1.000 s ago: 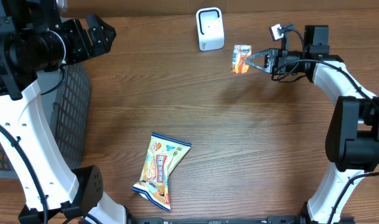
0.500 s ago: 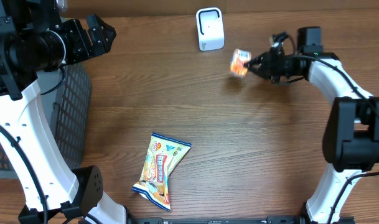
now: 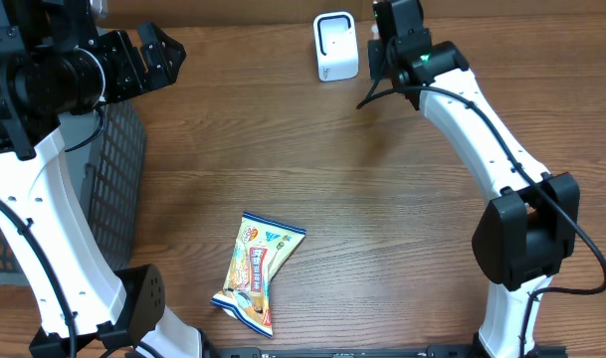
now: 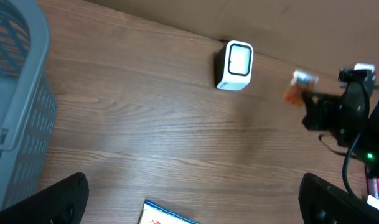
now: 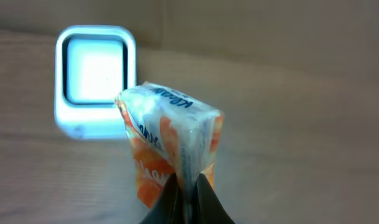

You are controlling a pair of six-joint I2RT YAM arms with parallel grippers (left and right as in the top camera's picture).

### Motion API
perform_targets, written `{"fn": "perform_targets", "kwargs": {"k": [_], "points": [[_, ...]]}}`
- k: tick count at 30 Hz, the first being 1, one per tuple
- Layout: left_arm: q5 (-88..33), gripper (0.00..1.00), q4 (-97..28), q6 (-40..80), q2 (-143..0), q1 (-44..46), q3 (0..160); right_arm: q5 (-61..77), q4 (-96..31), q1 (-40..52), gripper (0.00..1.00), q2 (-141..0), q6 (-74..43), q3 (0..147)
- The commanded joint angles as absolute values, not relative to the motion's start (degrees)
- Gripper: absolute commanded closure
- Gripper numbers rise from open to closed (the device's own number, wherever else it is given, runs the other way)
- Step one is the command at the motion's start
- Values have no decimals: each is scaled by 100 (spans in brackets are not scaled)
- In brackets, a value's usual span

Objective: Scan the item barcode
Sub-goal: 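Lift the orange box and bring it to the scanner, then carry the orange box right and drop it at the table edge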

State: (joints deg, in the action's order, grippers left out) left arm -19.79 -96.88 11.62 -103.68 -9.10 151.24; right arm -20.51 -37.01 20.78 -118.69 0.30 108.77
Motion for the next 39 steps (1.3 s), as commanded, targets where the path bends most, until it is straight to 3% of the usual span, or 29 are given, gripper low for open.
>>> {"fn": "perform_targets", "kwargs": {"k": [1, 9, 16, 22, 29, 34, 39], "points": [[-2038, 0, -9679, 1114, -10344, -937, 15187, -2606, -3192, 2235, 96, -12049, 1599, 10989], [-2038, 0, -9679, 1114, -10344, -937, 15187, -2547, -1026, 2545, 96, -12713, 3411, 10989], [-2038, 0, -9679, 1114, -10344, -937, 15187, -2410, -753, 2556, 96, -13284, 4930, 10989], [-2038, 0, -9679, 1114, -10344, -937, 15187, -2112, -523, 2565, 96, -13316, 4952, 10989], [-2038, 0, -9679, 1114, -10344, -937, 15187, -2224, -421, 2567, 96, -13316, 4678, 10991], [-2038, 0, -9679, 1114, -10344, -937, 15187, -3553, -187, 2425, 96, -13301, 3194, 11148], [-2038, 0, -9679, 1114, -10344, -937, 15187, -3889, -1625, 1885, 96, -13069, 1511, 11668]]}}
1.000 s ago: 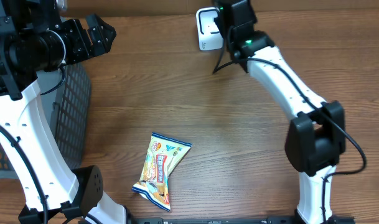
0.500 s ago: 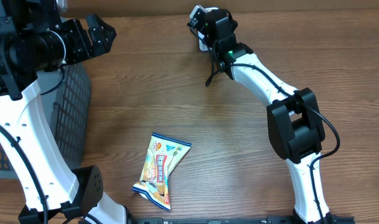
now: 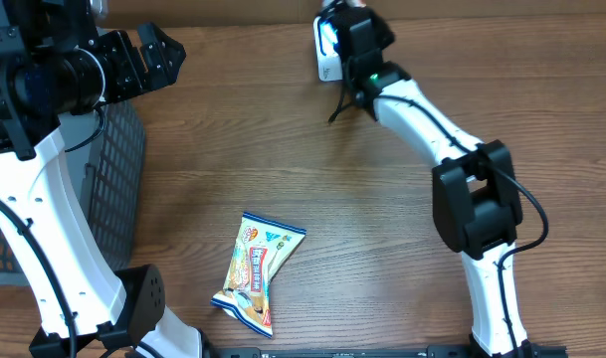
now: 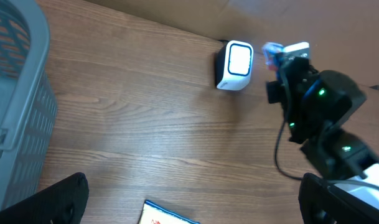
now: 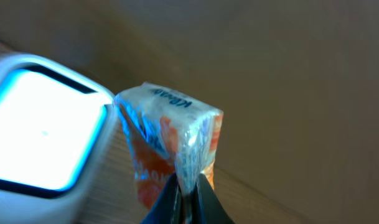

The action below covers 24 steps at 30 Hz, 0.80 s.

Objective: Scan the item barcode
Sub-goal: 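Carry the orange box right and drop it at the table edge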

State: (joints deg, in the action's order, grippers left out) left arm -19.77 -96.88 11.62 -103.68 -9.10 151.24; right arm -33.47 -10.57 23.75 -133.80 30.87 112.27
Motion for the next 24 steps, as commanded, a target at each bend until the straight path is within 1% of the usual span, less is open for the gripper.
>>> {"fn": "perform_targets", "kwargs": {"k": [1, 5, 8, 11, 14, 17, 21, 24], "points": [[-2038, 0, -9679, 1116, -10344, -937, 15187, -3833, -2104, 1653, 96, -12986, 950, 11793], [-2038, 0, -9679, 1114, -10344, -937, 15187, -3487, -3800, 657, 96, -12726, -687, 12053], [-2038, 0, -9679, 1114, -10344, -937, 15187, -3192, -4875, -123, 96, -12665, -1369, 12051], [-2038, 0, -9679, 1114, -10344, -937, 15187, -2333, -6034, -1076, 96, -12711, -1400, 12018], [-2038, 0, -9679, 1114, -10344, -937, 15187, -1592, -6643, -1772, 96, -12755, -1398, 11996], [-2038, 0, -9679, 1114, -10344, -937, 15187, -781, -6914, -2456, 96, -12776, -1385, 11996], [-2038, 0, -9679, 1114, -10344, -937, 15187, -126, -7129, -3227, 96, -12803, -1347, 11994], [-2038, 0, -9679, 1114, -10344, -937, 15187, -141, -7210, -3406, 96, -12807, -1328, 11946]]}}
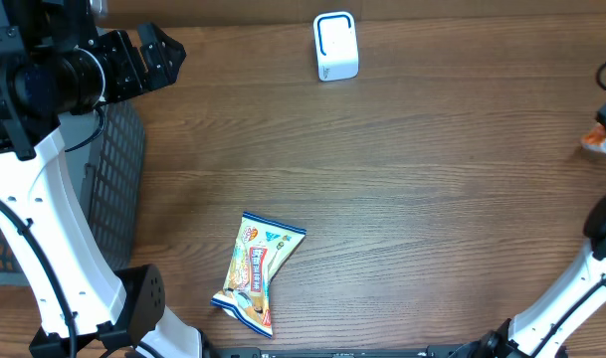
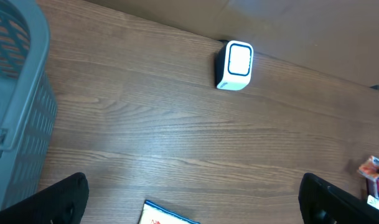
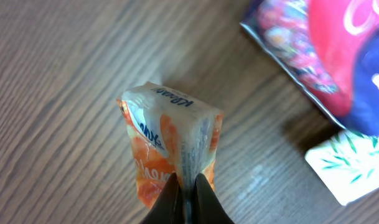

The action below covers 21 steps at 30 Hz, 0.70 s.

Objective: Scan the item barcode
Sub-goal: 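Carry the orange box right and drop it at the table edge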

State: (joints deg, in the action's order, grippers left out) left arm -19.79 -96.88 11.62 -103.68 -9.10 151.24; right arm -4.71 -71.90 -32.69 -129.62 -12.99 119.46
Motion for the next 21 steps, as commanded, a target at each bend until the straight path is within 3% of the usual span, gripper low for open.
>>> {"fn": "perform_targets", "kwargs": {"k": [1, 6, 8, 9, 12, 15, 17, 21], "points": [[-2038, 0, -9679, 1114, -10344, -937, 15187, -266, -7212, -3470, 96, -12807, -1330, 11893], [-2038, 0, -9679, 1114, -10344, -937, 15187, -617, -6831, -3621, 96, -12807, -1332, 11345], [-2038, 0, -9679, 1114, -10344, -937, 15187, -751, -6733, -3636, 84, -12807, -1332, 11227], [-2038, 0, -9679, 1114, -10344, -937, 15187, -897, -6718, -3636, 93, -12807, -1334, 11216], [-2038, 0, -9679, 1114, -10344, -937, 15187, -1452, -6681, -3640, 95, -12807, -1369, 11216], [-2038, 0, -9679, 1114, -10344, -937, 15187, -1640, -6659, -3640, 79, -12807, -1385, 11216], [-2038, 0, -9679, 1114, -10344, -937, 15187, -1361, -6632, -3638, 81, -12803, -1417, 11231], [-2038, 0, -9679, 1114, -10344, -937, 15187, 523, -6635, -3573, 85, -12794, -906, 11504]]}}
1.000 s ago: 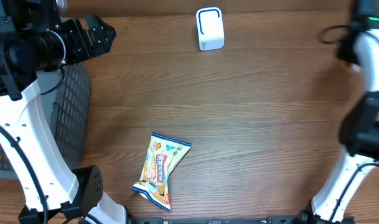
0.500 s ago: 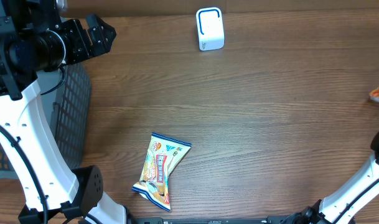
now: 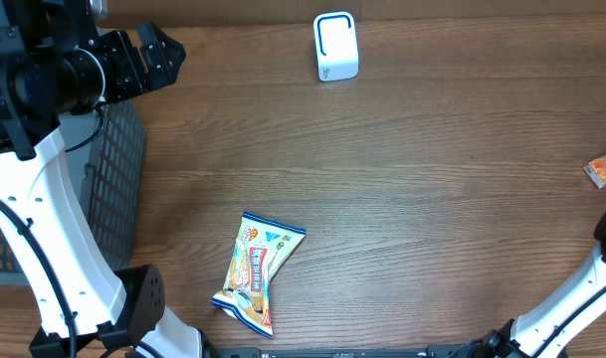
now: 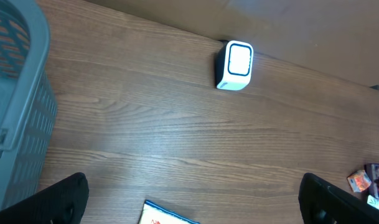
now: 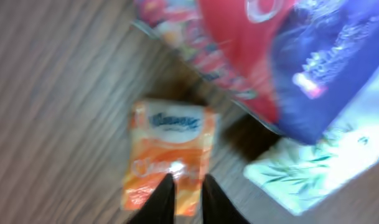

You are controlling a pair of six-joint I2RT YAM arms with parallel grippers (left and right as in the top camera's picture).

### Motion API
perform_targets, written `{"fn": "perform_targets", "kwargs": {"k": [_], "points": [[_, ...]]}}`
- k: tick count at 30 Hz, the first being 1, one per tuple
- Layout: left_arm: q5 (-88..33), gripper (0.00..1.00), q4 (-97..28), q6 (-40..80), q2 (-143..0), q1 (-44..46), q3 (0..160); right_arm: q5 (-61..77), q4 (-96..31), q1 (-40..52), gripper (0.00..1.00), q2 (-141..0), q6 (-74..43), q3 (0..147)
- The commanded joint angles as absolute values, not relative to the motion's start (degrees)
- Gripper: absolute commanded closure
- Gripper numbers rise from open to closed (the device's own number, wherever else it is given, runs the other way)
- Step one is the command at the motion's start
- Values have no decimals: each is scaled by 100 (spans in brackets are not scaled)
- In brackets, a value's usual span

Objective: Scan the item barcode
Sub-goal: 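Carry the orange box right and drop it at the table edge, then reach the right gripper down to the snack bag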

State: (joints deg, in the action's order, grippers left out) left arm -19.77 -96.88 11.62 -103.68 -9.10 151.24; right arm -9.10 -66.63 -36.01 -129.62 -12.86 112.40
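The white barcode scanner (image 3: 335, 47) stands at the table's far edge, also in the left wrist view as the scanner (image 4: 234, 65). A small orange packet (image 5: 170, 155) lies flat on the wood at the far right, seen from overhead as the orange packet (image 3: 604, 171). My right gripper (image 5: 188, 176) hangs just over it, open by a narrow gap and holding nothing. A yellow snack packet (image 3: 258, 273) lies at front centre. My left gripper (image 4: 192, 205) is wide open, high at the back left.
A grey basket (image 4: 15, 93) stands at the left edge. Beside the orange packet lie a red and blue bag (image 5: 270, 56) and a white pack with green leaves (image 5: 313, 168). The right arm is almost wholly outside the overhead view.
My right gripper has opened. The orange packet, held upright in it before, now lies flat on the table beside the red and blue bag. The left arm has not moved.
My right gripper held the orange packet to the right of the scanner, then close in front of its lit face. Then it carried the packet to the far right over the other bags. Now the packet lies there, let go.
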Motion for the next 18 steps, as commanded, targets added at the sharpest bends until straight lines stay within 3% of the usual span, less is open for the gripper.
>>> {"fn": "perform_targets", "kwargs": {"k": [1, 4, 6, 11, 18], "points": [[-2038, 0, -9679, 1114, -10344, -937, 15187, 886, -6654, -3555, 84, -12790, -827, 11559], [-2038, 0, -9679, 1114, -10344, -937, 15187, 3089, -6829, -3166, 69, -12783, -690, 11703], [-2038, 0, -9679, 1114, -10344, -937, 15187, 3719, -7006, -2899, 65, -12783, -405, 11703], [-2038, 0, -9679, 1114, -10344, -937, 15187, 4209, -7983, -1865, 30, -12785, 211, 11692], [-2038, 0, -9679, 1114, -10344, -937, 15187, 4086, -8868, -62, 26, -12796, 635, 11367]]}}
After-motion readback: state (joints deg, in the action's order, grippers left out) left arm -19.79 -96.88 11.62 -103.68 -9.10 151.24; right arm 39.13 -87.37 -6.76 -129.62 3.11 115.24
